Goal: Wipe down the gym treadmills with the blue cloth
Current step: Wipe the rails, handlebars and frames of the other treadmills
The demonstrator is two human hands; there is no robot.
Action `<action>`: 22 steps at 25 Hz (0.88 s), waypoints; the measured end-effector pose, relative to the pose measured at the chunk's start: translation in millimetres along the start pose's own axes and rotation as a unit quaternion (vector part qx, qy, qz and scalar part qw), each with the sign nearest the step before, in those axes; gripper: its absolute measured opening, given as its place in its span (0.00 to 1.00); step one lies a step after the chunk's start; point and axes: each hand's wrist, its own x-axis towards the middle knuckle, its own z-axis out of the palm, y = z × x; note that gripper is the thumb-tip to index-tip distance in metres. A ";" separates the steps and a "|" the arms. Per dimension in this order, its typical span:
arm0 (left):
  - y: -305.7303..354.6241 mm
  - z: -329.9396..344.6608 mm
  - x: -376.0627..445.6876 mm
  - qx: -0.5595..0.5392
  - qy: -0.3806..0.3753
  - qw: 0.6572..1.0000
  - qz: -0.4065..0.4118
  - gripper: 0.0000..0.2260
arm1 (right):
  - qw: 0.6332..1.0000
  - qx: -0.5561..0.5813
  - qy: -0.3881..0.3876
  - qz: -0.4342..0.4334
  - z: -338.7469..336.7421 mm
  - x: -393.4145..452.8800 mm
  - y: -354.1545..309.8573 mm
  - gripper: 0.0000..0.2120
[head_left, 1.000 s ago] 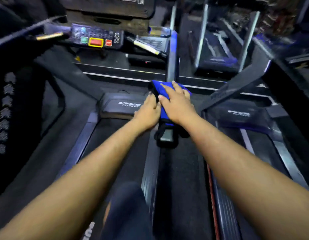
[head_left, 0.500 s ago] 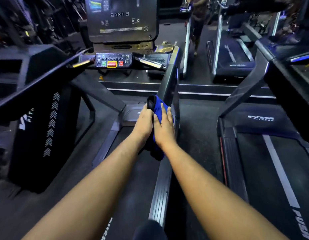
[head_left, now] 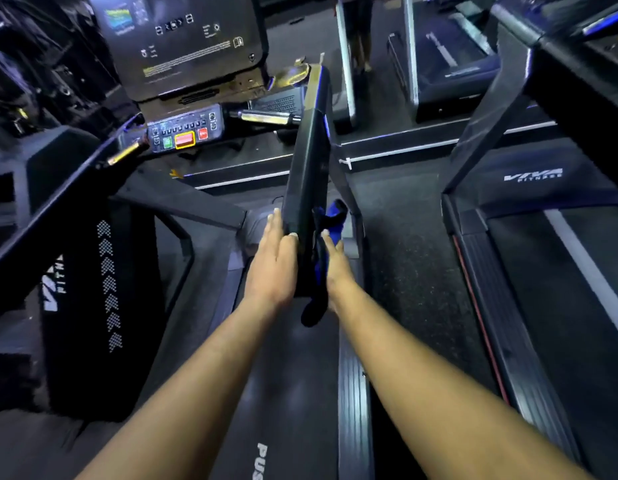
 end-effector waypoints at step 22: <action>-10.2 9.3 6.1 0.069 0.078 0.994 0.017 0.37 | 0.844 -0.448 -0.098 -0.278 22.3 70.5 -75.1 0.22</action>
